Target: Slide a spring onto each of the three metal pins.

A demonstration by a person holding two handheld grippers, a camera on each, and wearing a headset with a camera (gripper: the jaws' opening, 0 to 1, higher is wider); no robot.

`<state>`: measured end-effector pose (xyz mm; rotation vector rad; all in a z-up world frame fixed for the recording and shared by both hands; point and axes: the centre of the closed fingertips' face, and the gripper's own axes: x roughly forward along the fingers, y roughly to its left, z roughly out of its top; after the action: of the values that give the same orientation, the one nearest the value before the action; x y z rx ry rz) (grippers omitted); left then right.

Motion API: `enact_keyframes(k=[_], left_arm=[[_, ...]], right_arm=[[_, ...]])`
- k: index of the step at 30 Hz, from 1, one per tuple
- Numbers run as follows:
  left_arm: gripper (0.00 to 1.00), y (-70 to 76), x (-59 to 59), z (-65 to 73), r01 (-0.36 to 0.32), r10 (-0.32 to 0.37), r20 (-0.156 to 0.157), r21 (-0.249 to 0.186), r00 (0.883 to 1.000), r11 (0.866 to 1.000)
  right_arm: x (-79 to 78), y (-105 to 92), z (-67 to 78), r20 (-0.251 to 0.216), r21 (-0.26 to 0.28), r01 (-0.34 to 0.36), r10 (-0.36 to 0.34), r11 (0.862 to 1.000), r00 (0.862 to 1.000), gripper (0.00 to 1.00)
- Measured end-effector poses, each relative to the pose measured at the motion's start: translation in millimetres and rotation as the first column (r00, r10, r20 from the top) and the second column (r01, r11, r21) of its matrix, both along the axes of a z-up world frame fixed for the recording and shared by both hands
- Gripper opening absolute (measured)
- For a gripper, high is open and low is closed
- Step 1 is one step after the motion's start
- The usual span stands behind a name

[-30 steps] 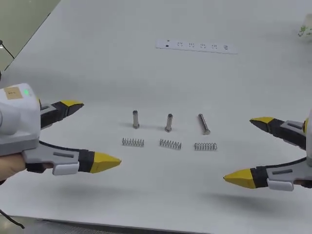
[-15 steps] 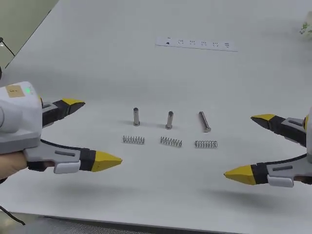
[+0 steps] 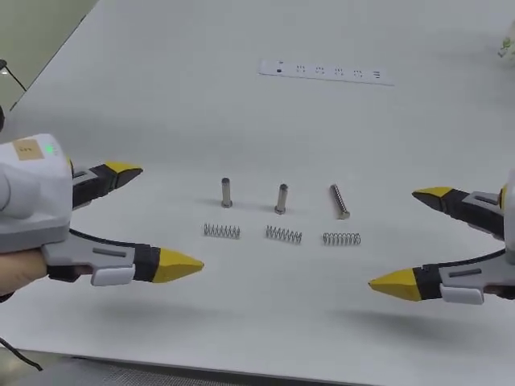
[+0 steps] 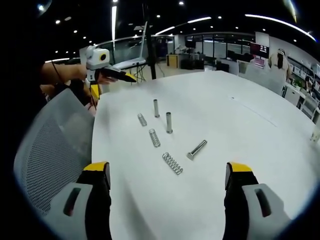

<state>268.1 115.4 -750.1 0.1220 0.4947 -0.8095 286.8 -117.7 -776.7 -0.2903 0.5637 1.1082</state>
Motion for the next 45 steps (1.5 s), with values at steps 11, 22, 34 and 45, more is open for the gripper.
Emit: enact_keyframes(k=[11, 22, 34, 45], left_arm=[[0.98, -0.9, 2.5, -1.5, 0.002, -0.002, -0.004, -0.001, 1.000, 1.000], [0.98, -2.3, 3.4, -3.6, 0.004, -0.004, -0.006, -0.004, 1.000, 1.000], [0.96, 6.5, 2.1, -5.4, -0.013, 0.013, -0.008, -0.007, 1.000, 1.000], [0.96, 7.6, 0.6, -7.3, -0.018, 0.018, -0.008, -0.012, 1.000, 1.000]], right_arm=[[1.6, -3.6, -6.6, -0.067, 0.002, 0.033, -0.032, 0.999, 0.997, 0.89], [8.6, 2.8, -4.2, -0.118, 0.010, 0.053, -0.052, 0.999, 0.992, 0.76], [23.8, 15.7, -4.6, -0.138, 0.008, 0.055, -0.054, 0.998, 0.989, 0.61], [40.2, 21.5, -5.8, -0.149, -0.020, 0.064, -0.066, 0.998, 0.987, 0.55]])
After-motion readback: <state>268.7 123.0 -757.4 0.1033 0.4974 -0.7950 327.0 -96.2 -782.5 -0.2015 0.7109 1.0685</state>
